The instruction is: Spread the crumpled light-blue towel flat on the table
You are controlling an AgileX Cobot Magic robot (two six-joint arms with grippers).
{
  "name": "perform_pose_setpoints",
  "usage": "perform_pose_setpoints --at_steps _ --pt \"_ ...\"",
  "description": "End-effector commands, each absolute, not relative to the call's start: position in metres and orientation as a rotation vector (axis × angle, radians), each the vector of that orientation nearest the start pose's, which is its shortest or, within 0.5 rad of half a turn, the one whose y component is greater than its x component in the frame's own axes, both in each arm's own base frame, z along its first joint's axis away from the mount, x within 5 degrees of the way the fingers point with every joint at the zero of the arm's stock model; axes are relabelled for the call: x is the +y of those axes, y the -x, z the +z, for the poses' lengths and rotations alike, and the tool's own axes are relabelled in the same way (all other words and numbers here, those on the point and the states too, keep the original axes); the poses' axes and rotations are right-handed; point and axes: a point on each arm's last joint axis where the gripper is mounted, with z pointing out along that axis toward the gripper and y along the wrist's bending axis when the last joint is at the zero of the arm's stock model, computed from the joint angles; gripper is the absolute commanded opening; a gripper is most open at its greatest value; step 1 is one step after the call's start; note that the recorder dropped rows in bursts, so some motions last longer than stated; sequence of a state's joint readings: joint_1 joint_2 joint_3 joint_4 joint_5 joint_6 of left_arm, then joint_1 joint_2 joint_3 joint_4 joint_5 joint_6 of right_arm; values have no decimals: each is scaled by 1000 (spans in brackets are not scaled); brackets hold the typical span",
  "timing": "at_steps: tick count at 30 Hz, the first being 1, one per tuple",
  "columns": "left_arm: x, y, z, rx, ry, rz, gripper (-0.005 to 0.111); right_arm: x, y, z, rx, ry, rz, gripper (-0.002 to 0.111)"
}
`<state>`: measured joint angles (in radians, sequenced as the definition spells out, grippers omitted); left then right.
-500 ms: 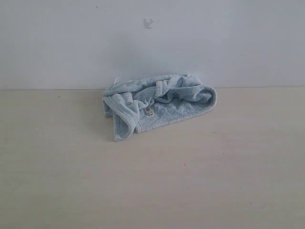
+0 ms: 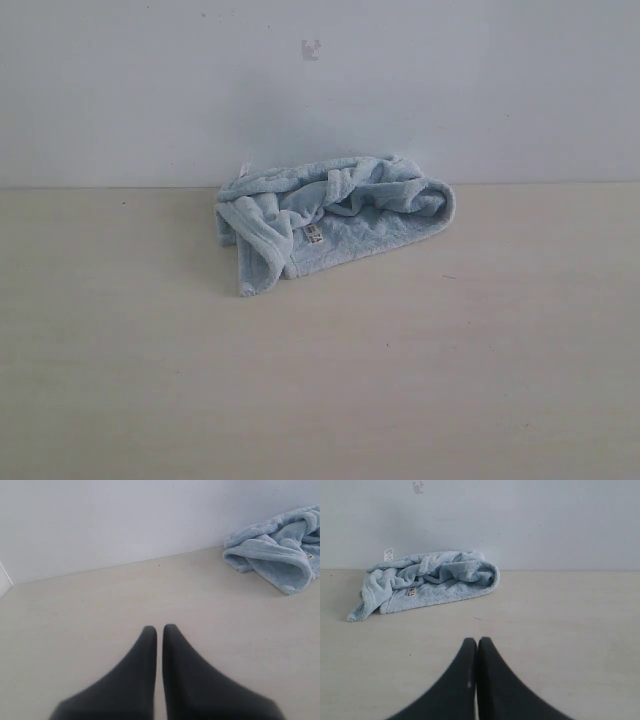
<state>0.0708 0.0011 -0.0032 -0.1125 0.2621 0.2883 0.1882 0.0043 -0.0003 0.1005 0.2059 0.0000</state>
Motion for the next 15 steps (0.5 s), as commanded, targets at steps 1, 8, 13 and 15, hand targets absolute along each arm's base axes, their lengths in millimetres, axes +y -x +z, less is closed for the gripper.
perform_pose_setpoints --at_steps 1,8,13,15 --pt "2 -55 190 1735 -114 163 4 12 -54 195 1691 96 228 0" --pt "2 -55 190 1735 -114 163 4 12 -55 196 1680 95 229 0" --pt "2 -55 190 1735 -114 163 4 12 -55 201 1622 69 247 0" --pt "2 -55 190 1735 -114 163 4 11 -55 206 1564 62 248 0"
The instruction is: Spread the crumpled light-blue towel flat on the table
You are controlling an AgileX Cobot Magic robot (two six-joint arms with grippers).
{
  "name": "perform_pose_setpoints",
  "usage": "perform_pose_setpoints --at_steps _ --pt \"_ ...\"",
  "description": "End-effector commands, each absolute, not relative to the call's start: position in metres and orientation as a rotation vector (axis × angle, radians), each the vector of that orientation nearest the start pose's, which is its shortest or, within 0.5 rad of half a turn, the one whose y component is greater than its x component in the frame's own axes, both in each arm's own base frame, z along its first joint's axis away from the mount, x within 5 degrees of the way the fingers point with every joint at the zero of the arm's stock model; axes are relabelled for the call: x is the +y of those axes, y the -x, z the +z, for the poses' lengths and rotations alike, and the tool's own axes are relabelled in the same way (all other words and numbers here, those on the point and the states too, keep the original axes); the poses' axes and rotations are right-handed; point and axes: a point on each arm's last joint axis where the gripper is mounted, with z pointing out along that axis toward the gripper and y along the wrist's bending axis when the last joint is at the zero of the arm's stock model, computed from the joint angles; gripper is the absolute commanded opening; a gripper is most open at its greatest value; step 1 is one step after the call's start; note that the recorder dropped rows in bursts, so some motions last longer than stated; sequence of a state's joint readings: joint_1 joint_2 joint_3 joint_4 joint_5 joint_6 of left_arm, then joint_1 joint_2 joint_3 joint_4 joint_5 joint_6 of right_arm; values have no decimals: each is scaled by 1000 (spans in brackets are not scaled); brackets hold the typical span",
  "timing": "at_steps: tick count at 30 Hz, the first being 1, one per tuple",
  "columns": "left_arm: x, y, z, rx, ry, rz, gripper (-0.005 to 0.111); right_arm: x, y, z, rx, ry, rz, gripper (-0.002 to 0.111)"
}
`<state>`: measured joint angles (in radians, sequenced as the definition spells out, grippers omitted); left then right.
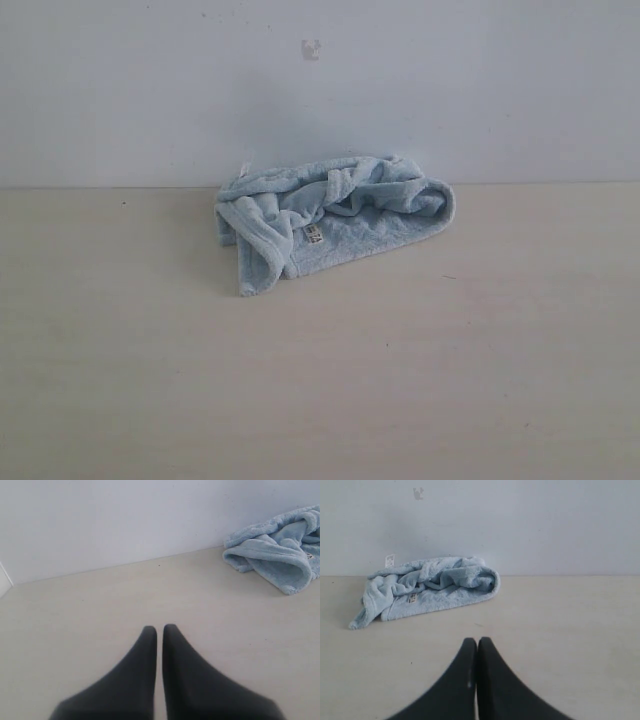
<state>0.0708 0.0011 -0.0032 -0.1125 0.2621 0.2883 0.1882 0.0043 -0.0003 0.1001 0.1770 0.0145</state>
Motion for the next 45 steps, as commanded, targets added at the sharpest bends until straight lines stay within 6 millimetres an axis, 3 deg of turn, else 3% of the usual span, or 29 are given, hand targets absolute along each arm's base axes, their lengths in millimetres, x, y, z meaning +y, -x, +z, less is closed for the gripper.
perform_pose_setpoints --at_steps 1,6,9,19,23,28,32,37,41,45 --pt "2 -55 190 1733 -114 164 4 11 -55 209 1530 59 248 0" --pt "2 -55 190 1733 -114 164 4 9 -54 224 1370 33 258 0" --pt "2 -55 190 1733 -114 164 4 8 -53 227 1340 -69 371 0" --pt "2 -55 190 1733 -114 164 4 10 -55 219 1422 -296 632 0" --pt "2 -55 190 1733 -114 164 4 12 -55 208 1547 -329 648 0" --pt "2 -55 190 1733 -114 164 4 13 -52 223 1561 -305 657 0" --pt "2 -55 190 1735 -114 163 4 19 -51 238 1728 -141 585 0" --pt "2 -55 190 1735 -114 163 4 35 -69 273 1919 137 518 0" --pt "2 -55 190 1735 -114 163 4 52 -97 304 2063 367 416 0" --pt "2 -55 190 1735 -114 163 4 65 -147 321 2279 521 191 0"
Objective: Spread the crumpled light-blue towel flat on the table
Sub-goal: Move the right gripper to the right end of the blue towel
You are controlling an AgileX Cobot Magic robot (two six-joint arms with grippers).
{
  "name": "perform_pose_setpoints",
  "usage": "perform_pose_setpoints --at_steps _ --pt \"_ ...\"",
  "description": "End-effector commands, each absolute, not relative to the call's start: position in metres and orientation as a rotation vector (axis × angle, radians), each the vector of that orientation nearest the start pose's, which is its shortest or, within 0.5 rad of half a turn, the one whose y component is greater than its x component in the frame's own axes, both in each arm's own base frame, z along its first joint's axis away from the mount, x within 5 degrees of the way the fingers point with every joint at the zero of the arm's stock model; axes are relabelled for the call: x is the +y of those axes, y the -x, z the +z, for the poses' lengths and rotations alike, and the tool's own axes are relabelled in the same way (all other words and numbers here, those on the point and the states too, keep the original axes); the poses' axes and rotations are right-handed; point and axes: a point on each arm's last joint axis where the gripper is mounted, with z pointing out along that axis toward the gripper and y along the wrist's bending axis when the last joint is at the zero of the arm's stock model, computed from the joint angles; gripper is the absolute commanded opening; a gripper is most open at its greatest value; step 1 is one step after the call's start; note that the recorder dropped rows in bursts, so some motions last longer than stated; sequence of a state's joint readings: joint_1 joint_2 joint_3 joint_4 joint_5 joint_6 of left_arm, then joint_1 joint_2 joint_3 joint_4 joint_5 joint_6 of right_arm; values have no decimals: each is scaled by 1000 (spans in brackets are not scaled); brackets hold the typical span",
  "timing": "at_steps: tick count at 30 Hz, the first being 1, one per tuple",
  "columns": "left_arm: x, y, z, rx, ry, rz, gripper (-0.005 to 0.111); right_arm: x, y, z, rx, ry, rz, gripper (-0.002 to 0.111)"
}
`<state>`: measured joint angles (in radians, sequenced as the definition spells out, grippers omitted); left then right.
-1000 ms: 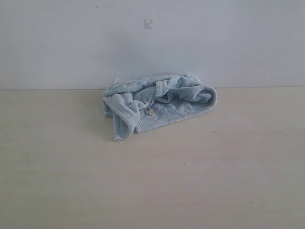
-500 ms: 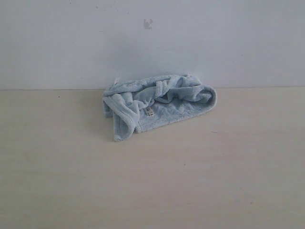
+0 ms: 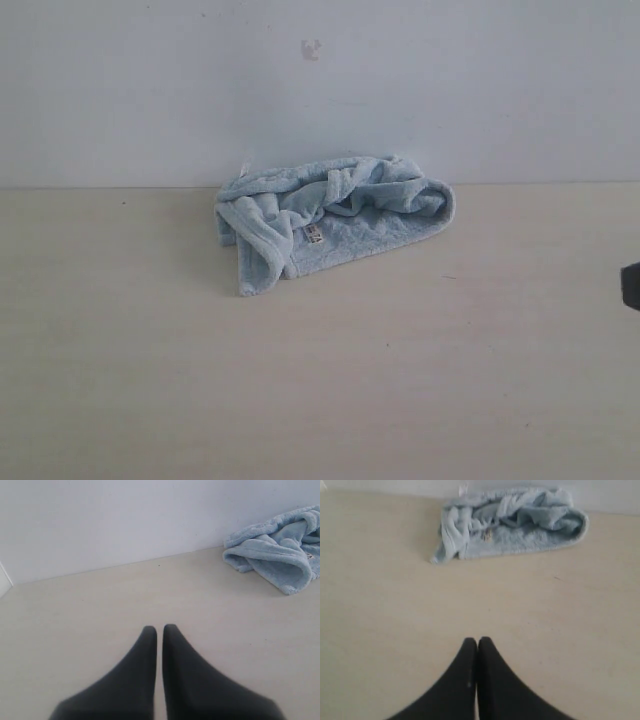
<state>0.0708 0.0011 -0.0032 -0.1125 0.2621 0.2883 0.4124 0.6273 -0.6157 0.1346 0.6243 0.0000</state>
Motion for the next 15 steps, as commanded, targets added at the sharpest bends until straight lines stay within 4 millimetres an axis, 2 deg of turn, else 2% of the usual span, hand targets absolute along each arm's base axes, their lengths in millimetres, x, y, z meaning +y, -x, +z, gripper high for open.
perform_pose_setpoints --at_steps 1,4,5,7,12,15 --pt "2 -55 190 1735 -114 163 4 69 -162 319 2312 552 131 0" --pt "2 -55 190 1735 -114 163 4 73 -208 317 2331 606 -52 4" --pt "2 -55 190 1735 -114 163 4 73 -228 315 2337 573 -63 8" --pt "2 -55 190 1735 -114 163 4 70 -254 312 2333 518 -51 14" --pt "2 -55 190 1733 -114 164 4 46 -327 284 2402 394 87 29" --pt "2 -55 190 1733 -114 164 4 38 -378 262 2430 351 284 37"
